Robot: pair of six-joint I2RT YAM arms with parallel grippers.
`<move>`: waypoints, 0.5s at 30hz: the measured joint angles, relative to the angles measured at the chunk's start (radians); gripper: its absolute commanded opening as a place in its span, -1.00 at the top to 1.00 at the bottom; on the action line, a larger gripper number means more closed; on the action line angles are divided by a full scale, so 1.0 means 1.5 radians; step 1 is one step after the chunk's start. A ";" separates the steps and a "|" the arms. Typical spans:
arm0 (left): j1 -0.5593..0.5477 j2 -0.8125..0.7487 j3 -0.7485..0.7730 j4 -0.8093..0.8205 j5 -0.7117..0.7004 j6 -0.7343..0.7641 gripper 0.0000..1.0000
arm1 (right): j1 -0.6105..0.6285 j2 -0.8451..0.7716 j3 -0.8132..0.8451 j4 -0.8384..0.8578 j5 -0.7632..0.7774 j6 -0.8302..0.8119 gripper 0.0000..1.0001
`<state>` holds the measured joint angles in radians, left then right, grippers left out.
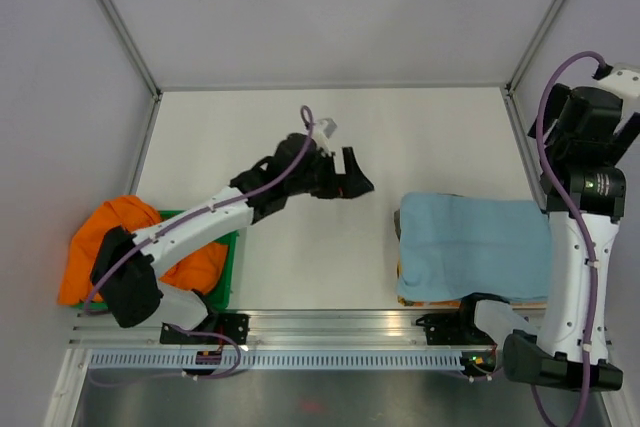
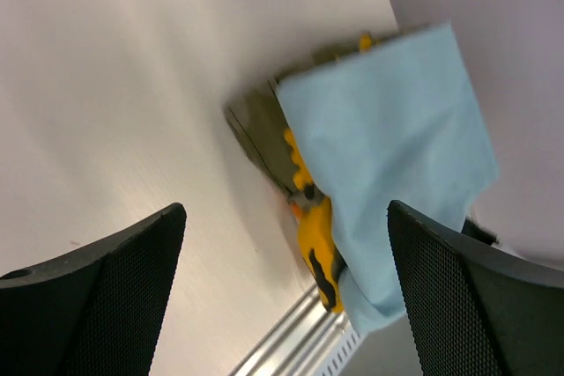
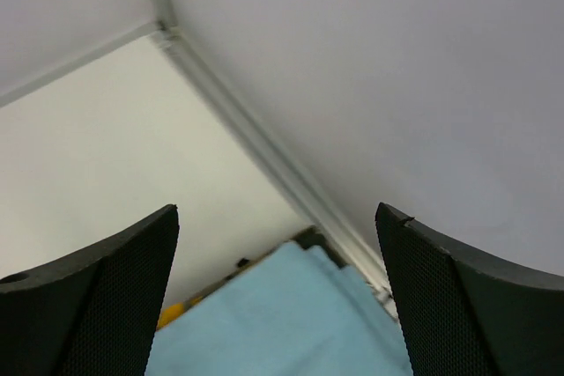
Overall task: Fold and stack the trousers
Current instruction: Neatly place the folded trousers to the corner
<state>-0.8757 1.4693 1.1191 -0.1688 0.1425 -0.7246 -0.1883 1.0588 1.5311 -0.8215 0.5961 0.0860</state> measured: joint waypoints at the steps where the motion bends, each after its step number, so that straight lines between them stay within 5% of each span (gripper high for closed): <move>1: 0.036 -0.025 0.000 -0.003 0.006 0.009 -0.99 | 0.007 0.004 0.003 0.000 -0.022 0.008 -0.96; 6: 0.223 -0.076 0.029 -0.055 0.010 0.068 -0.99 | 0.041 0.049 0.004 0.032 -0.243 0.061 -0.96; 15: 0.494 -0.071 0.147 -0.173 0.073 0.133 -0.99 | 0.074 0.094 -0.109 0.266 -0.613 0.188 -0.96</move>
<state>-0.1345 1.3621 1.3399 -0.4286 0.2523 -0.5255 -0.0776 1.1999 1.3678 -0.4232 -0.3229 0.3676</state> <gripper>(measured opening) 0.993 0.979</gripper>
